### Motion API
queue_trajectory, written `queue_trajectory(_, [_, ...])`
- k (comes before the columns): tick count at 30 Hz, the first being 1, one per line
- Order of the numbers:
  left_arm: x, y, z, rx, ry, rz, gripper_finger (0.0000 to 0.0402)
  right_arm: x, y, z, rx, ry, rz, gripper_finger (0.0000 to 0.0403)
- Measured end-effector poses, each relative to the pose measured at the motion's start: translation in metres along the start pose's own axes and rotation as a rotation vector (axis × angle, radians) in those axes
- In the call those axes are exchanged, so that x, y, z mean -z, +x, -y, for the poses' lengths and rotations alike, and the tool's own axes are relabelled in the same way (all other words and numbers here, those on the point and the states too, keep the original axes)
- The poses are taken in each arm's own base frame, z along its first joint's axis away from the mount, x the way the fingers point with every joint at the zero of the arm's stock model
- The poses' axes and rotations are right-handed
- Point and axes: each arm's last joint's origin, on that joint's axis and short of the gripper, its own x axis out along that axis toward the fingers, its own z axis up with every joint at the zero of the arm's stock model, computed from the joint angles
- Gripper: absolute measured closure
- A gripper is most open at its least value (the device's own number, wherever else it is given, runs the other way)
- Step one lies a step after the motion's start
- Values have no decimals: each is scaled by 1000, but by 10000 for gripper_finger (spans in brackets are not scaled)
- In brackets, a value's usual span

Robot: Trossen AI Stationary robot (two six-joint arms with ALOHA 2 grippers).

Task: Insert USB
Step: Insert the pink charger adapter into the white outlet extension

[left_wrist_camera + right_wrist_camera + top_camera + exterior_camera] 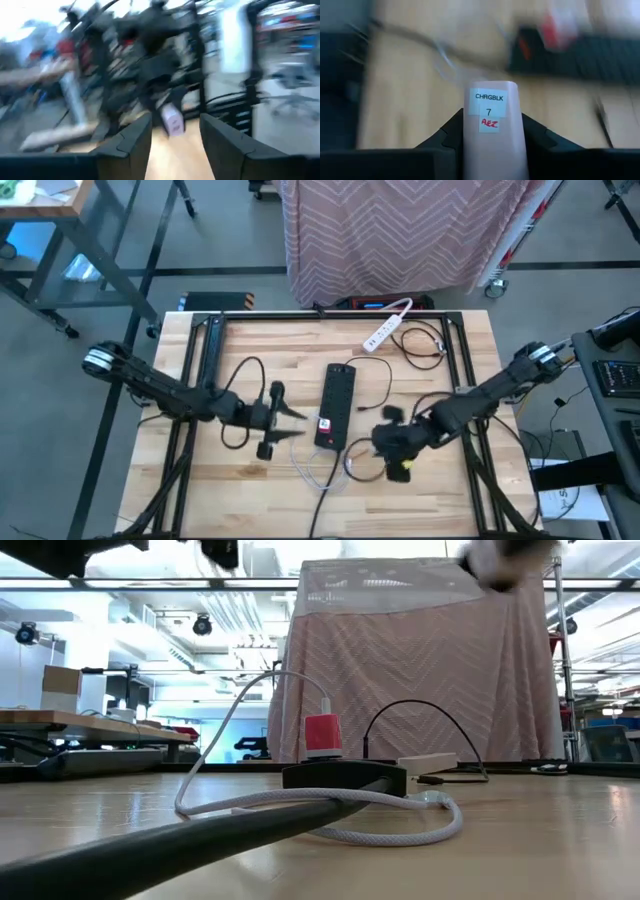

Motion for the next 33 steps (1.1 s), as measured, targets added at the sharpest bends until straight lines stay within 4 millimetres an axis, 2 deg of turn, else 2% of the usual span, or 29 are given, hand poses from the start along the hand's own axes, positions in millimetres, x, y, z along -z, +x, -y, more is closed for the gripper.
queue_trajectory(3, [0, 5, 11, 81, 101, 104, 233, -14, 6, -5, -110, -114, 230, 302])
queue_trajectory(7, [5, 10, 25, 98, 246, 180, 214, -27, 7, -3, -239, -216, 485, 302])
queue_trajectory(10, [10, 13, 33, 100, 380, 212, 198, -34, 6, 6, -284, -209, 621, 302])
queue_trajectory(12, [11, 20, 37, 88, 436, 209, 186, -38, 8, 14, -304, -146, 664, 302])
queue_trajectory(17, [10, 45, 41, -19, 480, 102, 155, -34, 31, 27, -380, -6, 563, 302])
queue_trajectory(21, [14, 65, 45, 0, 540, -74, 133, -30, 45, 27, -455, 65, 484, 302])
queue_trajectory(26, [15, 90, 49, 17, 587, -263, 119, -30, 48, 30, -491, 93, 453, 302])
queue_trajectory(29, [8, 105, 51, 22, 556, -285, 118, -28, 51, 33, -477, 105, 417, 302])
queue_trajectory(33, [11, 119, 55, 40, 525, -345, 126, -26, 56, 36, -466, 128, 391, 302])
